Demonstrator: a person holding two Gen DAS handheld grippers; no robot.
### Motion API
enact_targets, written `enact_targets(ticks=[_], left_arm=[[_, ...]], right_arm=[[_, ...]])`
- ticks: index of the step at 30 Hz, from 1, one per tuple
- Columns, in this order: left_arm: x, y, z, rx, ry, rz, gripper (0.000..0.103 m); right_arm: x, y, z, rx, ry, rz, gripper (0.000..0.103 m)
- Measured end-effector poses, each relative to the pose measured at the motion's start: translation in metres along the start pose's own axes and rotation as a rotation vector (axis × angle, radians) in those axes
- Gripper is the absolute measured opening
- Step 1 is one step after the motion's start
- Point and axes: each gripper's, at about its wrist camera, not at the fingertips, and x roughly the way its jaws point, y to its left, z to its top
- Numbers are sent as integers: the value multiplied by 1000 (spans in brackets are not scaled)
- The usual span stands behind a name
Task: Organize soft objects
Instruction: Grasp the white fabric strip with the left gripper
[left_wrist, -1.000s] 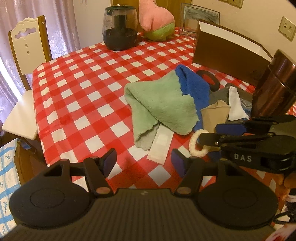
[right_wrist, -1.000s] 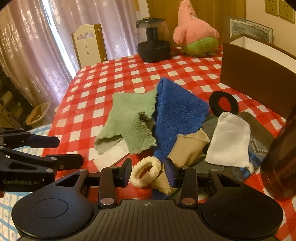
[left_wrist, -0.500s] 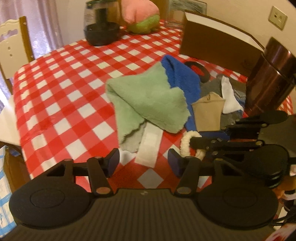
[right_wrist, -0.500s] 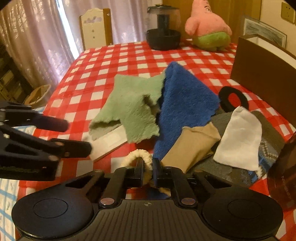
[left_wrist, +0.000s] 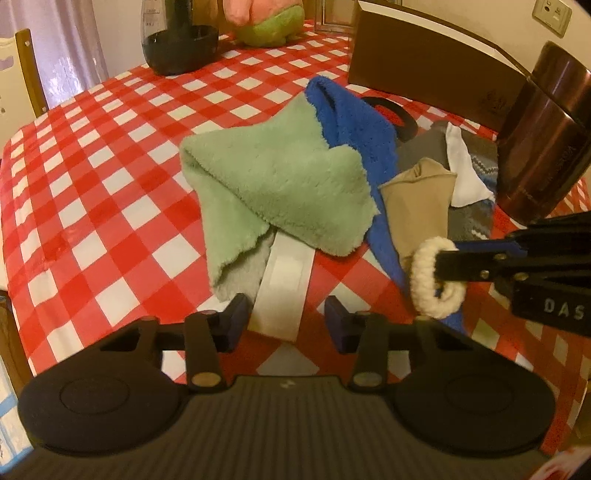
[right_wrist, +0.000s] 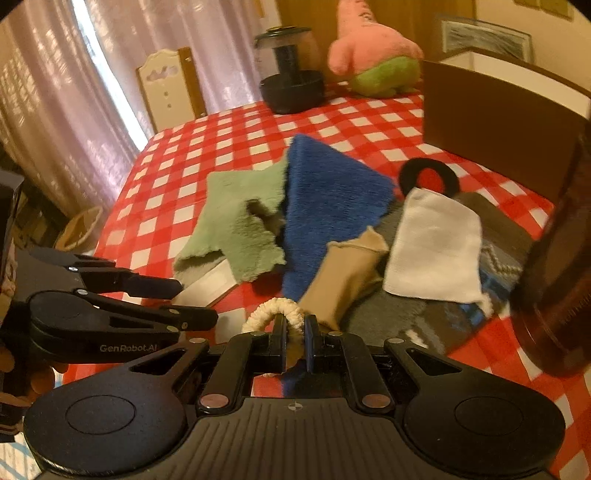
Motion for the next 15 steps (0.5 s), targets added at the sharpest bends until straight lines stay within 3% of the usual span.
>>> enact_targets(ticks=[2, 15], left_arm=[[-1, -3, 0, 10, -1, -5, 24], [-22, -13, -3, -21, -19, -22, 19]], right_arm=[[-2, -5, 0, 19, -2, -1, 10], [-20, -17, -10, 69, -3, -3, 10]])
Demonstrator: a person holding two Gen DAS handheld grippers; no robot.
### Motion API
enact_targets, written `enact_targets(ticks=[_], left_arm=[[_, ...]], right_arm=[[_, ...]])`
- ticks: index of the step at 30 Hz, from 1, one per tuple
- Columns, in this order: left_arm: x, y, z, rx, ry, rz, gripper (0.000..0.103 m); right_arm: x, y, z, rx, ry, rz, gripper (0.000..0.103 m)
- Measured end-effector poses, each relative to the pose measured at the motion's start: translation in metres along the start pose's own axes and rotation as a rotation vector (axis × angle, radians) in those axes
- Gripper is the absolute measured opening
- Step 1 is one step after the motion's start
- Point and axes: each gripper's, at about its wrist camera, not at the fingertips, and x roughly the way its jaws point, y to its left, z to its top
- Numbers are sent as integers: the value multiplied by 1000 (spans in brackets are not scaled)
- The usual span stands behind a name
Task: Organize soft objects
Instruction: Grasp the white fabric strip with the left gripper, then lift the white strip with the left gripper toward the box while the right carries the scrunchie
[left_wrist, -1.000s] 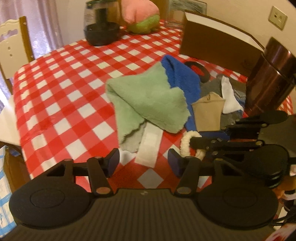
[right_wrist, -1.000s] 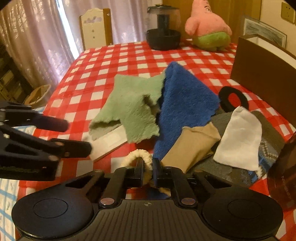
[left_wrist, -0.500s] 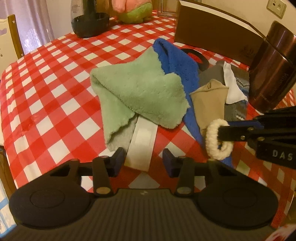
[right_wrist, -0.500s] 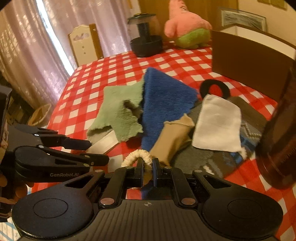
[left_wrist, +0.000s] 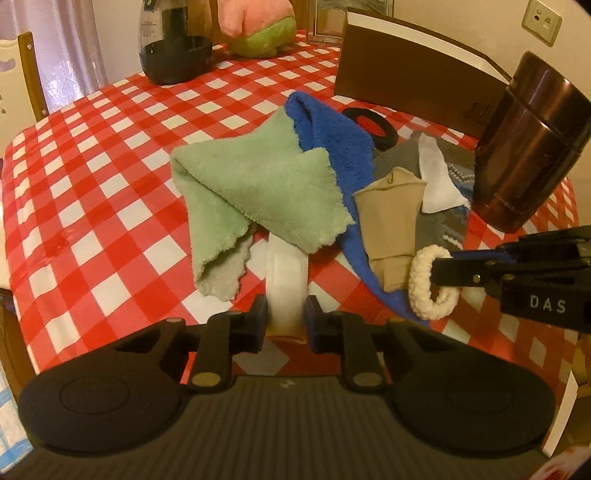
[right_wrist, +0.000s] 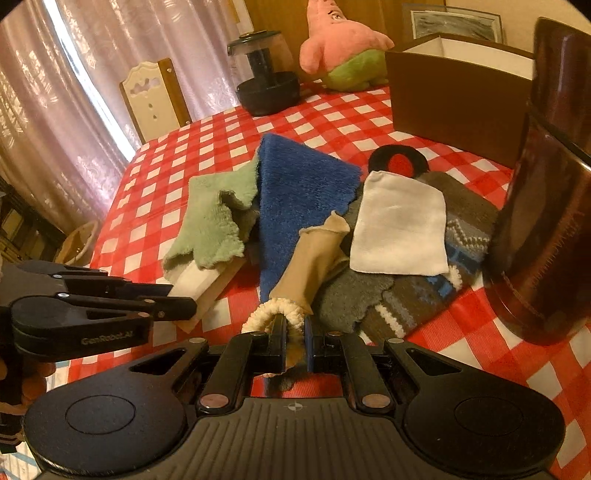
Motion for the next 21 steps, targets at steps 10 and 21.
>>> enact_targets(ticks=[10, 21], left_arm=[[-39, -7, -9, 8, -36, -8, 19], [-83, -36, -8, 62, -116, -51, 19]], right_arm=[[-28, -1, -7, 20, -28, 4, 10], [-75, -6, -16, 78, -94, -12, 10]])
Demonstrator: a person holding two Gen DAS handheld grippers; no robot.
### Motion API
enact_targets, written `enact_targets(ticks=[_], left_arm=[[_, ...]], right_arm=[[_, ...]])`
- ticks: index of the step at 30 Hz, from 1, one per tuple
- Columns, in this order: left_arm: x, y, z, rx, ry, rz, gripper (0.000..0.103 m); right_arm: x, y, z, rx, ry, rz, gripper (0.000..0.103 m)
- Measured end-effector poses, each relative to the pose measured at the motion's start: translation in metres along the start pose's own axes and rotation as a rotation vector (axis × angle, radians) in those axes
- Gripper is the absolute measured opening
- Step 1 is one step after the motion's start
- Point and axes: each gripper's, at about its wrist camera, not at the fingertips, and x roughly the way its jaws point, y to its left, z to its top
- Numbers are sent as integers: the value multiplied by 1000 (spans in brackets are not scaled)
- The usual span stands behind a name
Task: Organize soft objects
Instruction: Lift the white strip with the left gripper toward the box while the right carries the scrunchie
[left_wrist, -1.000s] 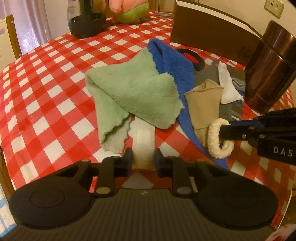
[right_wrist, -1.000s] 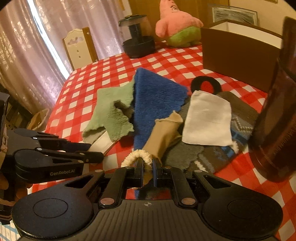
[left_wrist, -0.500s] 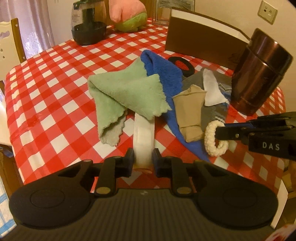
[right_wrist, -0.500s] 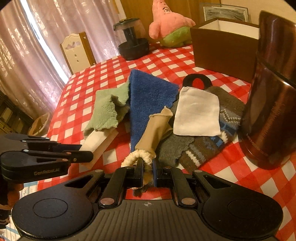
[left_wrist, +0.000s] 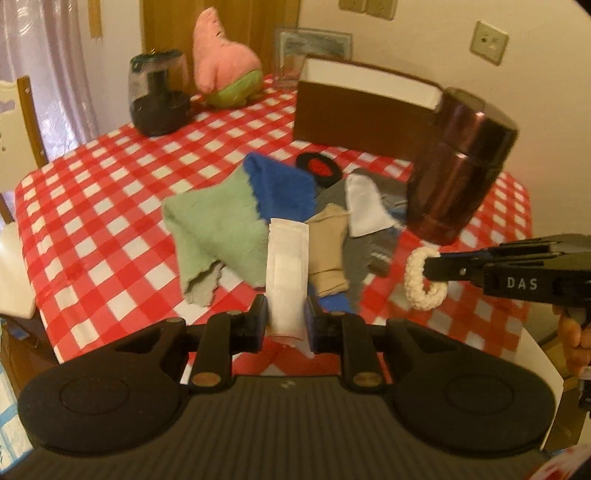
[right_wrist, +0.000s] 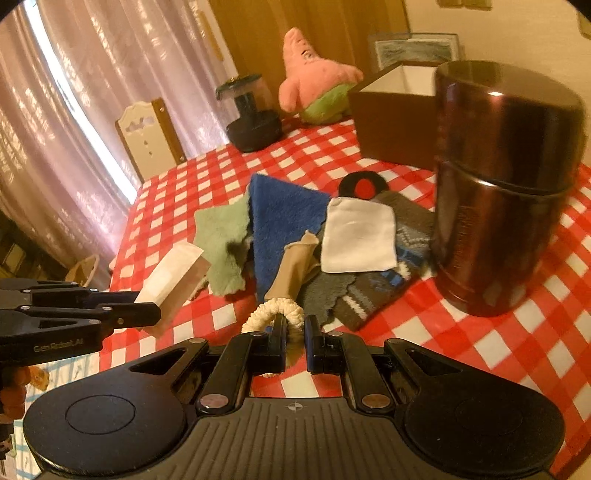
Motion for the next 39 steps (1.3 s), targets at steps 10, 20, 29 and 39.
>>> enact_targets(ticks=[10, 20, 29, 39], left_arm=[[-23, -42, 8, 93, -59, -69, 19], [-28, -78, 17, 170, -79, -115, 19], [-13, -101, 48, 159, -99, -80, 19], [16, -124, 106, 104, -146, -14, 19]], right_arm=[[-56, -13, -15, 71, -67, -59, 10], [-111, -47, -37, 176, -131, -158, 10], [-142, -108, -23, 206, -157, -216, 10], [-144, -186, 35, 170, -177, -198, 10]])
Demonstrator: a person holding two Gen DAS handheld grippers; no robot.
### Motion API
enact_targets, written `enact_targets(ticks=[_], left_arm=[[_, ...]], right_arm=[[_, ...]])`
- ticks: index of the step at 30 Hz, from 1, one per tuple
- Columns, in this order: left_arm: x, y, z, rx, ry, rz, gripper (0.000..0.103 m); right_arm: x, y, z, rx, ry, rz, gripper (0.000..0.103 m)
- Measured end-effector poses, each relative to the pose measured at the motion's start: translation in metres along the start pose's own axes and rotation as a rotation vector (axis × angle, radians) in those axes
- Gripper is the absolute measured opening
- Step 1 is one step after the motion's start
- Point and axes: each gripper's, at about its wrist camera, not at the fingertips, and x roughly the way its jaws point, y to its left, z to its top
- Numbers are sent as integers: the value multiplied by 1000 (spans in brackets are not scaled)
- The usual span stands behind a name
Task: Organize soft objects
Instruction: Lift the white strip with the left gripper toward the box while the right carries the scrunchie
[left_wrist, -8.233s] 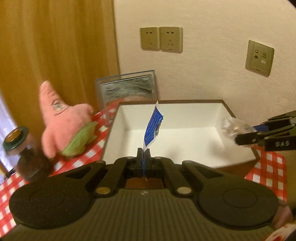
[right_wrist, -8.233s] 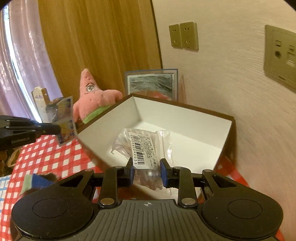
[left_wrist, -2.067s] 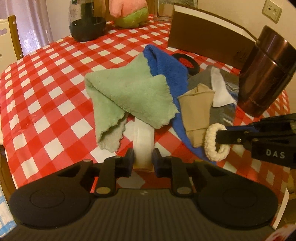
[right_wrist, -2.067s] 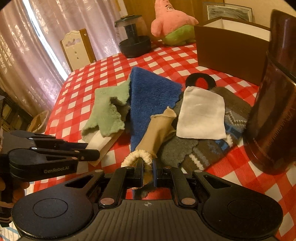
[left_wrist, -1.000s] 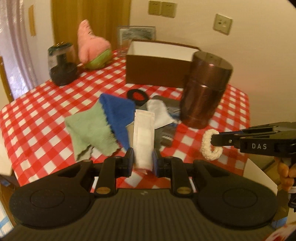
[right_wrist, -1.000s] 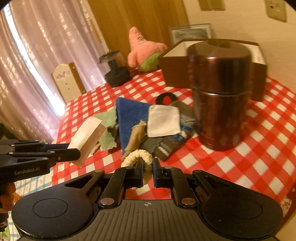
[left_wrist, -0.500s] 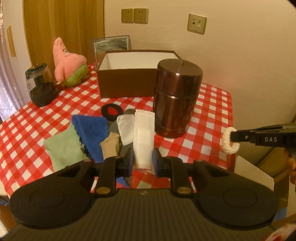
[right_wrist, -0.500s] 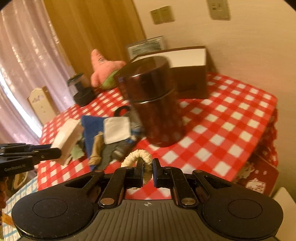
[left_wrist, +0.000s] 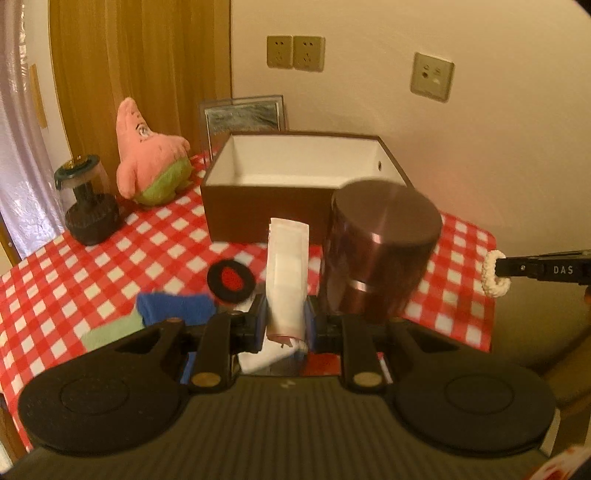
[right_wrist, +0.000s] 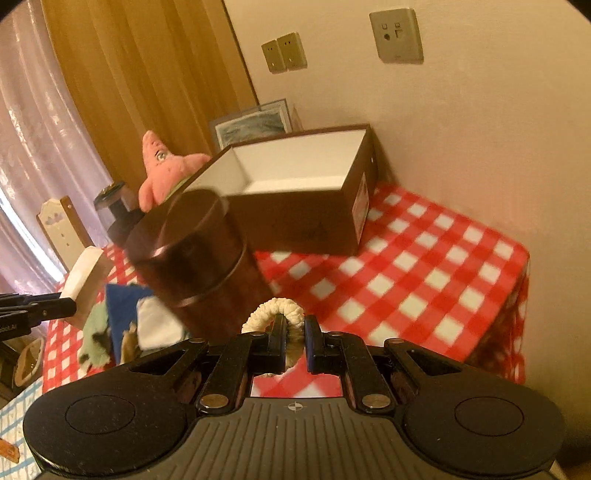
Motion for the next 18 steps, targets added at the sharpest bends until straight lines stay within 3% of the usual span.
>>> enact_targets(ticks=[8, 18], left_arm=[[35, 1, 42, -1, -29, 50, 19], [88, 14, 100, 29, -37, 34, 19]], right_arm=[[33, -24, 53, -44, -22, 53, 10], [82, -27, 110, -90, -47, 104, 10]])
